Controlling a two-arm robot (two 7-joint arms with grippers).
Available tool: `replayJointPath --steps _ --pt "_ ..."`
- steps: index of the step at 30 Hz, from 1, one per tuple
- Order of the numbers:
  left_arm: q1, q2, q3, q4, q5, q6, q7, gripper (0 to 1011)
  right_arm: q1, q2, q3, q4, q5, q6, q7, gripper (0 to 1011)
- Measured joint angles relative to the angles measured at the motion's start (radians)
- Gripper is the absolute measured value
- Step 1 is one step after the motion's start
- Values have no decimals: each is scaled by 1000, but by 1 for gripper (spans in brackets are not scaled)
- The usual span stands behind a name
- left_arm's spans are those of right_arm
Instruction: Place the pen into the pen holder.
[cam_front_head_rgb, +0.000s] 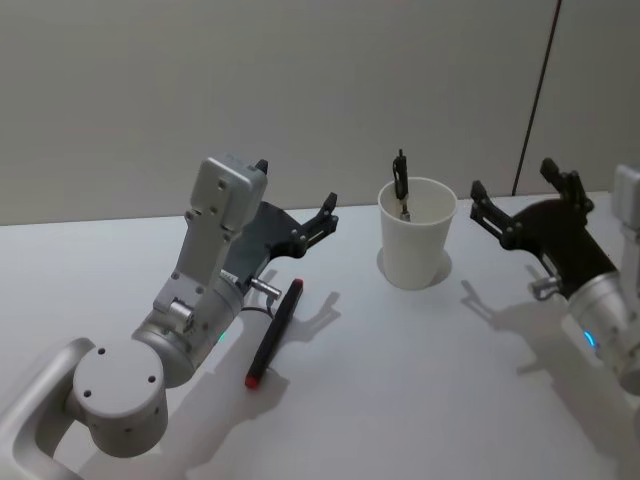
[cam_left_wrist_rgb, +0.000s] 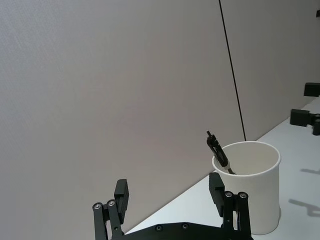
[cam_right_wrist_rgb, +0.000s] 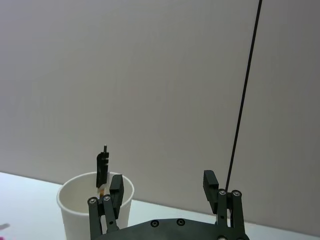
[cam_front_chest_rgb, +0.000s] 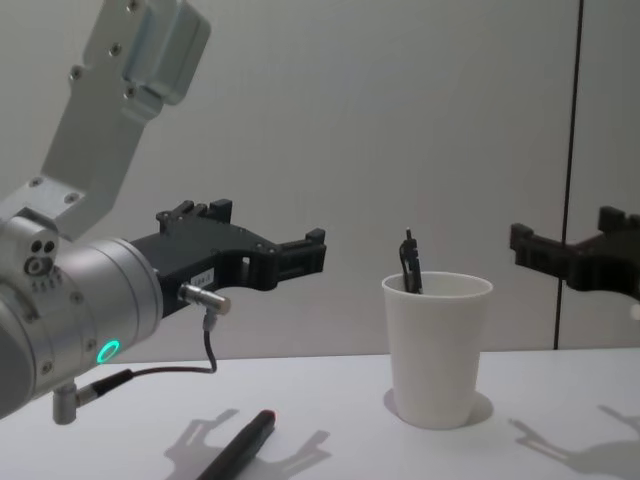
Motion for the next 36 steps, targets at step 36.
replayJointPath --steps 36 --pt "8 5 -3 -13 -16 19 -3 1001 -146 112 3 -207 134 136 -28 1001"
